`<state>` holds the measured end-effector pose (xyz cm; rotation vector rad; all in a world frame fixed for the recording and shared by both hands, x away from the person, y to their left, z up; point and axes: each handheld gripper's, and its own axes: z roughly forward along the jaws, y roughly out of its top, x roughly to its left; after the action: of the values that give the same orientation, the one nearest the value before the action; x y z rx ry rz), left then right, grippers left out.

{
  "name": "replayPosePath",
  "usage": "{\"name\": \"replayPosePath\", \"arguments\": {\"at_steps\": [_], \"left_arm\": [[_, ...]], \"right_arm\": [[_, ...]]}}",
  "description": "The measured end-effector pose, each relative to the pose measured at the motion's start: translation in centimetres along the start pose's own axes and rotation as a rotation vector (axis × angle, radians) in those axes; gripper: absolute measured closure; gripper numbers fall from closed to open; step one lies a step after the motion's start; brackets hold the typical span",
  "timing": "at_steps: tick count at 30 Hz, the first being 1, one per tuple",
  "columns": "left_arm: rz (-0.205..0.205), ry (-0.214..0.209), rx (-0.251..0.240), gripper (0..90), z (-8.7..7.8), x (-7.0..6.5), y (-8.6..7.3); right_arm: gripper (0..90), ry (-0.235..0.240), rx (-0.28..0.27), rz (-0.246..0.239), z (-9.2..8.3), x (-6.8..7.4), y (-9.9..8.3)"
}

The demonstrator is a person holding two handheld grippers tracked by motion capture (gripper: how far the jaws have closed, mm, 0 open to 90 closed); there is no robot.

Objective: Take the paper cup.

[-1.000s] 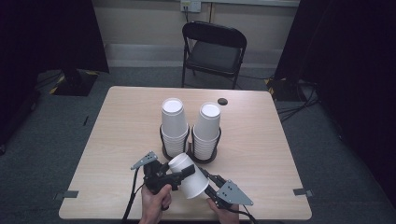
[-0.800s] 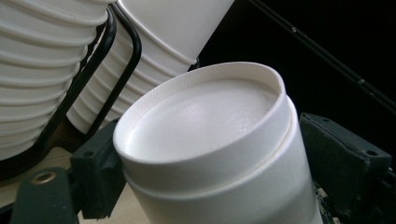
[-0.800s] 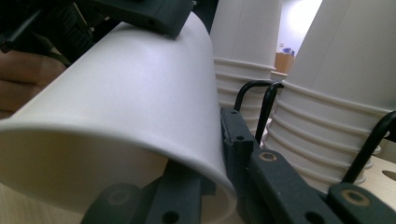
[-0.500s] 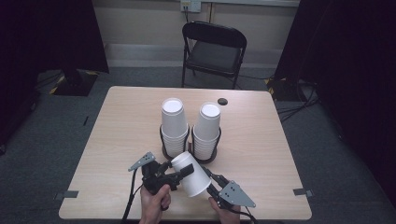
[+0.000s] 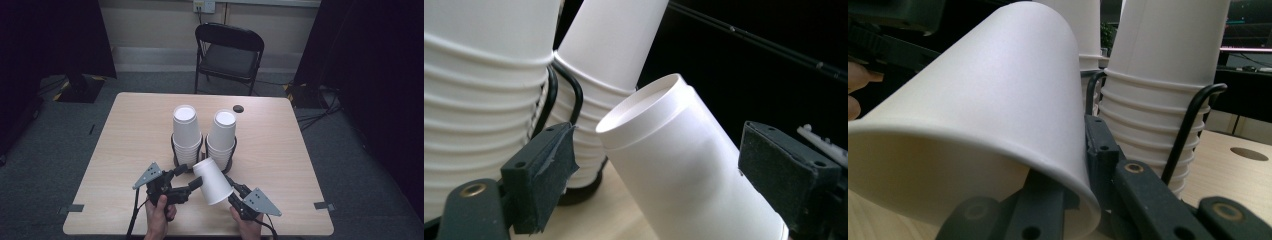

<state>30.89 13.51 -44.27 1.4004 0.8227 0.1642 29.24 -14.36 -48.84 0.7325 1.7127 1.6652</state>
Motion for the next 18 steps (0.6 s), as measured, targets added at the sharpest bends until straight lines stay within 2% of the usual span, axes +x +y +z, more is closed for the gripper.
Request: {"name": "replayPosePath", "arguments": {"at_steps": [2, 3, 6, 9, 15, 18], "left_arm": [[0.021, 0.000, -0.002, 14.9, -0.14, 0.15, 0.15], [0.032, 0.015, -0.004, 14.9, -0.17, 0.18, 0.23], [0.100, 0.080, 0.000, 14.9, -0.21, 0.36, 0.21], [0.144, 0.125, -0.005, 15.0, -0.36, 0.42, -0.02], [0.201, 0.136, 0.020, 15.6, -0.62, 0.90, -0.20], [0.248, 0.150, 0.042, 15.3, -0.80, 0.98, -0.18]], "right_arm": [[85.8, 0.000, 0.013, 0.014, -0.04, -0.19, 0.07], [85.8, 0.005, 0.018, 0.019, -0.06, -0.29, 0.10], [85.7, 0.014, 0.038, 0.036, -0.27, -0.45, 0.23], [85.8, 0.017, 0.067, 0.049, -0.43, -0.63, 0.33], [85.8, 0.020, 0.134, 0.065, -0.43, -0.74, 0.53], [85.9, 0.041, 0.170, 0.060, -0.25, -0.70, 0.65]]}}
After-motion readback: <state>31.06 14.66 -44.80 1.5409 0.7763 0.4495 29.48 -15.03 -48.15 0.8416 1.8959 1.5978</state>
